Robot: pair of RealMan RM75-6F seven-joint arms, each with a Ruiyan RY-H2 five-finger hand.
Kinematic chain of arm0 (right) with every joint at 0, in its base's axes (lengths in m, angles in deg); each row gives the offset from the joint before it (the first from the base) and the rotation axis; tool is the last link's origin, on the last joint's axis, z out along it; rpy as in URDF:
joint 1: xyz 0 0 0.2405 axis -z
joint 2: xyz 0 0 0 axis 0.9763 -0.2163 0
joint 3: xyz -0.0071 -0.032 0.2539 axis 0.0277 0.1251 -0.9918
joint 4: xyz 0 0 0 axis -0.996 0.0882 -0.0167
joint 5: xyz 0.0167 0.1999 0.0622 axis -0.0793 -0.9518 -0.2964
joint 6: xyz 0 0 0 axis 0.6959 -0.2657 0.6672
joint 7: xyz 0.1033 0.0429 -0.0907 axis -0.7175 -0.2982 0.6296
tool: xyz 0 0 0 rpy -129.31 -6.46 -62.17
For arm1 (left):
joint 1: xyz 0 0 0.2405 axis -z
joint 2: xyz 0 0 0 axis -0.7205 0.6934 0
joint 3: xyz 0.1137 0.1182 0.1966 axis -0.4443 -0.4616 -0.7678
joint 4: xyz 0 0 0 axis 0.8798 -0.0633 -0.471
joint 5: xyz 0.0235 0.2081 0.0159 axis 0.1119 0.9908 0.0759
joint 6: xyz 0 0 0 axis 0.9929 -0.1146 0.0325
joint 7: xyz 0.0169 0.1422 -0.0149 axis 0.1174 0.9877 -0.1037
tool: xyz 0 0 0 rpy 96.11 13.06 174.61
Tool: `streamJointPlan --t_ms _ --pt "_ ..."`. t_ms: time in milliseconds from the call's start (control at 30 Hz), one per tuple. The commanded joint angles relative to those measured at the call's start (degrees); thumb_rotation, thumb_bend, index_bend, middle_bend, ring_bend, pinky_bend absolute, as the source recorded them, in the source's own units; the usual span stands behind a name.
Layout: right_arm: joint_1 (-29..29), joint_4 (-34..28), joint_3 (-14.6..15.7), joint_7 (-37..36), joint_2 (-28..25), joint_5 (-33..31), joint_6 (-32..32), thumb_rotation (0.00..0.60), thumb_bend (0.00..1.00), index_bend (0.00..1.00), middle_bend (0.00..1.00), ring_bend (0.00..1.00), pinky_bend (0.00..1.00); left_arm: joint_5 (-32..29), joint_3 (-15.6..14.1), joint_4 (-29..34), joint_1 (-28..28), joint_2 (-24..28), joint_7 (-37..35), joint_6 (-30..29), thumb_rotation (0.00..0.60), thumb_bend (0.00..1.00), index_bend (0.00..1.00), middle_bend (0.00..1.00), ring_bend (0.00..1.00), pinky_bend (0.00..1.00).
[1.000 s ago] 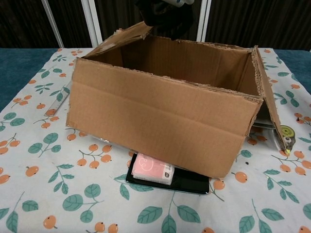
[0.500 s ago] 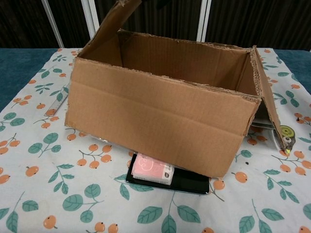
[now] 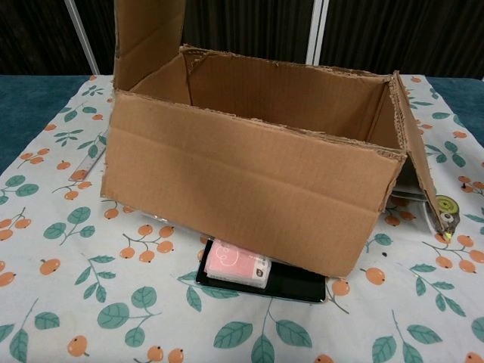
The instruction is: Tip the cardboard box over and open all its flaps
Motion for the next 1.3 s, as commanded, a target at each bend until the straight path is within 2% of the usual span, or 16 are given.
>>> streamJointPlan --t_ms 33,867,967,1067,1133,1233,1300 --pt "0.0 -0.1 0.0 0.0 0.0 0.1 0.0 0.6 0.51 0.09 0.0 0.04 0.22 0.5 -0.5 1.1 -1.5 1.5 0.0 -0.6 0.6 0.87 0.42 0.53 0.44 0.48" --pt "0.2 -0.6 -0.1 0.2 0.1 0.2 0.9 0.6 0.51 0.1 0.0 0.04 0.22 4.6 -3.2 2.1 -16.1 10.6 -4.7 -6.6 0.6 0.84 0.41 0.52 0.44 0.48" --pt "0.2 -0.7 0.1 0.4 0.1 0.5 1.0 0.6 0.51 0.1 0.0 0.04 0.22 4.6 -3.5 1.8 -18.4 9.9 -5.5 -8.4 0.6 0.75 0.4 0.51 0.42 0.48" --pt "0.3 -0.9 0.1 0.6 0.0 0.6 0.8 0.6 0.51 0.1 0.0 0.04 0.22 3.3 -3.5 1.9 -22.2 8.1 -7.1 -13.3 0.6 0.57 0.33 0.42 0.36 0.42" --pt "0.4 -1.0 0.0 0.6 -0.1 0.7 0.6 0.6 0.51 0.1 0.0 0.04 0.22 2.0 -3.4 2.3 -25.5 6.4 -7.9 -18.0 0.6 0.42 0.26 0.29 0.26 0.33" --pt "0.5 -1.0 -0.1 0.6 -0.2 0.7 0.4 0.6 0.51 0.09 0.0 0.04 0.22 -0.2 -3.2 4.0 -31.3 3.2 -8.8 -26.9 0.6 0.25 0.13 0.07 0.08 0.19" --pt "0.5 -1.1 -0.1 0.6 -0.2 0.7 0.4 0.6 0.5 0.09 0.0 0.04 0.22 -1.6 -3.3 5.6 -35.2 1.0 -9.2 -32.7 0.6 0.18 0.06 0.01 0.01 0.13"
